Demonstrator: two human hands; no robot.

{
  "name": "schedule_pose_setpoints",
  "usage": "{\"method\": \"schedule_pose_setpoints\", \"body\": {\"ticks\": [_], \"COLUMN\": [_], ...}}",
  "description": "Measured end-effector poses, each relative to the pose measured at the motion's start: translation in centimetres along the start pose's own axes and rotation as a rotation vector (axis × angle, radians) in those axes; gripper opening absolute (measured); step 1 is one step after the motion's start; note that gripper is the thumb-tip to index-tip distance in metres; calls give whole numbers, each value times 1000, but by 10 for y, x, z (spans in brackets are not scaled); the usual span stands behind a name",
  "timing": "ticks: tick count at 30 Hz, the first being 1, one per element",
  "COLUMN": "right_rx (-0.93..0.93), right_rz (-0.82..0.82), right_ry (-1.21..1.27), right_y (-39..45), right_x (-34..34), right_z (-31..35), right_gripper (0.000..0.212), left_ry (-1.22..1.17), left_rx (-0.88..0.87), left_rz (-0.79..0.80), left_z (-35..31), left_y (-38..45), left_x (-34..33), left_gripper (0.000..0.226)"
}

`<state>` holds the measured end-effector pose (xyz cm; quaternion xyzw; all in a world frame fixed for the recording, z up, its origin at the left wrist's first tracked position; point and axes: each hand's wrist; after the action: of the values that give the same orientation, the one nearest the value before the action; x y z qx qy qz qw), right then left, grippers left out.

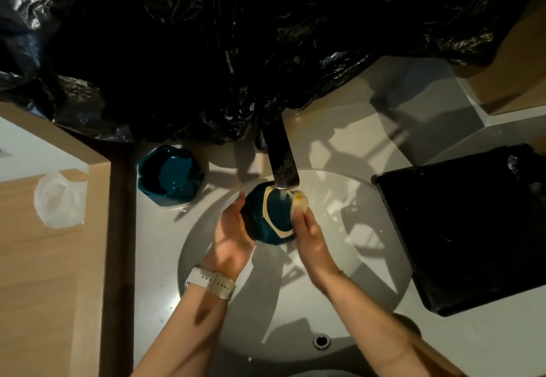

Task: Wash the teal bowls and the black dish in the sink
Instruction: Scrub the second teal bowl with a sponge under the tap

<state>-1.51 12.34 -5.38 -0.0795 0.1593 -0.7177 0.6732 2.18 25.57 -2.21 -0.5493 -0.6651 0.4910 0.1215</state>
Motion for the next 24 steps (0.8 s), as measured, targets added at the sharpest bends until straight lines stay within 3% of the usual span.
{"method": "schedule_pose_setpoints", "body": {"ticks": [3,6,10,13,17,21,24], "right_rx": [-55,62,221,336,371,333,411], "right_rz": [-120,-196,-36,-71,-166,-21,-45], "right_ry": [-54,-135,-215,-393,-439,-369,-514], "right_y": [-21,-28,-18,8,11,-15,7], "right_x": [-6,0,-1,4,19,5,0], "right_z": [-10,-10,7,16,11,7,18], "right_gripper": [32,22,11,18,21,10,31], "left_ry": [-5,-12,1,-20,-113,-89,-43], "left_rx": [-45,-15,106,181,180,148,200], "left_rz": [-47,-110,-122,-67,-23,-4,15], "left_z": [3,5,10,10,4,8,13], "left_y": [11,21,18,7,13,13,9], "left_x": [-6,-5,-10,-17,-10,-1,-1], "left_gripper": [51,41,52,50,52,49,54]}}
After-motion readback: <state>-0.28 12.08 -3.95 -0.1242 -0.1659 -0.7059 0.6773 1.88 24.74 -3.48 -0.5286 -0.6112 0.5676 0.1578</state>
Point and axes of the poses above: each hand's wrist, its own y-axis towards the middle knuckle, its own x-axis out of the back of the hand, z = x × y, and after that the axes turned 6 degrees about x, right-handed
